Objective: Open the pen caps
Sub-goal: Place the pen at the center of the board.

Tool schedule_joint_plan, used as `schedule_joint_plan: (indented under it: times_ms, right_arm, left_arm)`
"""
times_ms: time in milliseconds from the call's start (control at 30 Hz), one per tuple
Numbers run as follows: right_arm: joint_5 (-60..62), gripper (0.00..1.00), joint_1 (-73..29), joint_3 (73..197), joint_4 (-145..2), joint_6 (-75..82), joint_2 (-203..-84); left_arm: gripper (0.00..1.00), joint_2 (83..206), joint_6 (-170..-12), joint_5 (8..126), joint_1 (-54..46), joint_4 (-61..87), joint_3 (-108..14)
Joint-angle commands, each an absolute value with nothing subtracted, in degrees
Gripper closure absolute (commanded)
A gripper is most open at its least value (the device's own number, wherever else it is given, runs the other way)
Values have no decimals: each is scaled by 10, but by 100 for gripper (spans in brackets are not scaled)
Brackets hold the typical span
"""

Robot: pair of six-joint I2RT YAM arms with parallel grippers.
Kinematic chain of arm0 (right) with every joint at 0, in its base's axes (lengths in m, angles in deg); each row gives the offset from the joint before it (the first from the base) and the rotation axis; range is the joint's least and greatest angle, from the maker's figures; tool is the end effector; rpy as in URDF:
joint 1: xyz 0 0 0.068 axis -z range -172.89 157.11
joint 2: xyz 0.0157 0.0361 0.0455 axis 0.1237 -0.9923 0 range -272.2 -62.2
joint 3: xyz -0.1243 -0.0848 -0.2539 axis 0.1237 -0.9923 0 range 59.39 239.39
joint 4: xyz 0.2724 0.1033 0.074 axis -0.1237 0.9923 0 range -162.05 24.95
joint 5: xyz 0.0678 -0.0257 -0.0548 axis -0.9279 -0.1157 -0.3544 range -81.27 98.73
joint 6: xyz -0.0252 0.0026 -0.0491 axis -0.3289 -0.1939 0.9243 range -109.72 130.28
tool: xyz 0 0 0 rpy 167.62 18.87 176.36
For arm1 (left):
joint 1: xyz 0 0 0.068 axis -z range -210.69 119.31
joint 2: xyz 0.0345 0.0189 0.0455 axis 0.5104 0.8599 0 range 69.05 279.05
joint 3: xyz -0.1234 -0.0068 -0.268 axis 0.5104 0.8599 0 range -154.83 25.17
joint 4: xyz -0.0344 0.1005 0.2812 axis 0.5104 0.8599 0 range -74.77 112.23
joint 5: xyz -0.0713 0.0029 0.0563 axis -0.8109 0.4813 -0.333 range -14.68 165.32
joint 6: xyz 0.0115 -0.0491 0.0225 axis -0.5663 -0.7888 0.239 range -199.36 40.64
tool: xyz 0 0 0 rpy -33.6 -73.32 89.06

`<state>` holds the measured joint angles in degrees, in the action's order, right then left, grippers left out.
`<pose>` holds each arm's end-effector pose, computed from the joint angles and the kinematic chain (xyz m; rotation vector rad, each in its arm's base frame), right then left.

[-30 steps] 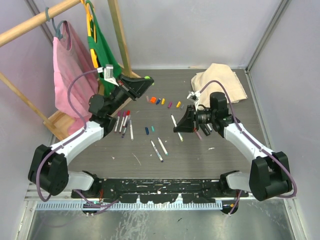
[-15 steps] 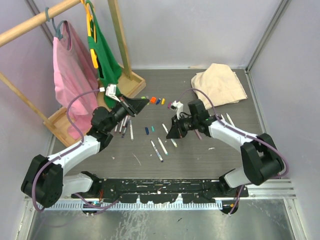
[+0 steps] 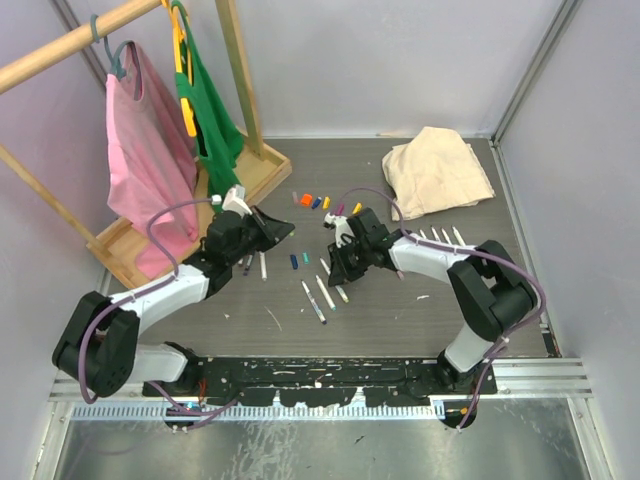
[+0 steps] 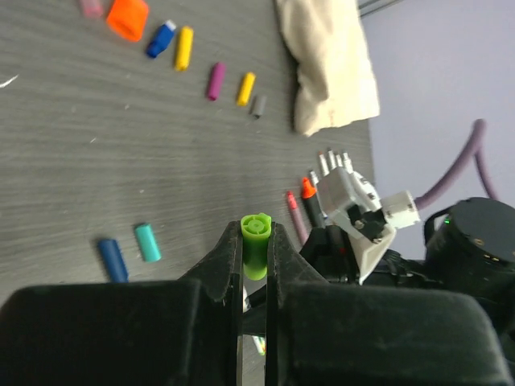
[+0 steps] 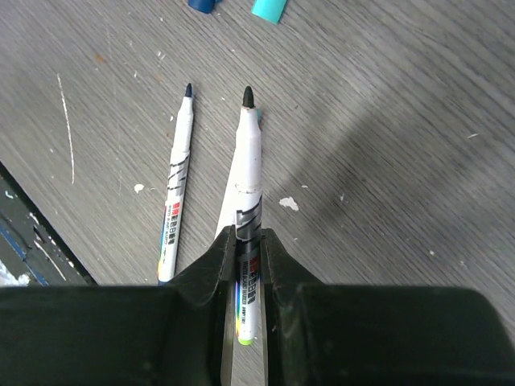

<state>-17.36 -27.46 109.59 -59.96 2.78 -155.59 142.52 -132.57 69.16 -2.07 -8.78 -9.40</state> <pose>0.2774 0.2112 0.1592 -0.7937 2.4911 0.8564 0.2672 -0.1504 0.2269 -0.3405 1.9456 -1.0738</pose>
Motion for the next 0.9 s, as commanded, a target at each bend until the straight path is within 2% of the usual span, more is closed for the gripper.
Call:
schedule_joint_plan:
  times_ms: [0, 433, 867]
  right_arm:
    - [-144, 83, -282, 1132, -582, 9, -1573]
    - [-98, 69, -290, 1156, -541, 16, -1611]
    - [-120, 66, -291, 1174, -524, 27, -1608]
  left_arm:
    - [100, 1438, -1344, 718, -15, -50, -124]
    - [100, 1452, -1355, 732, -5, -49, -119]
    - [100, 1493, -1358, 755, 28, -31, -154]
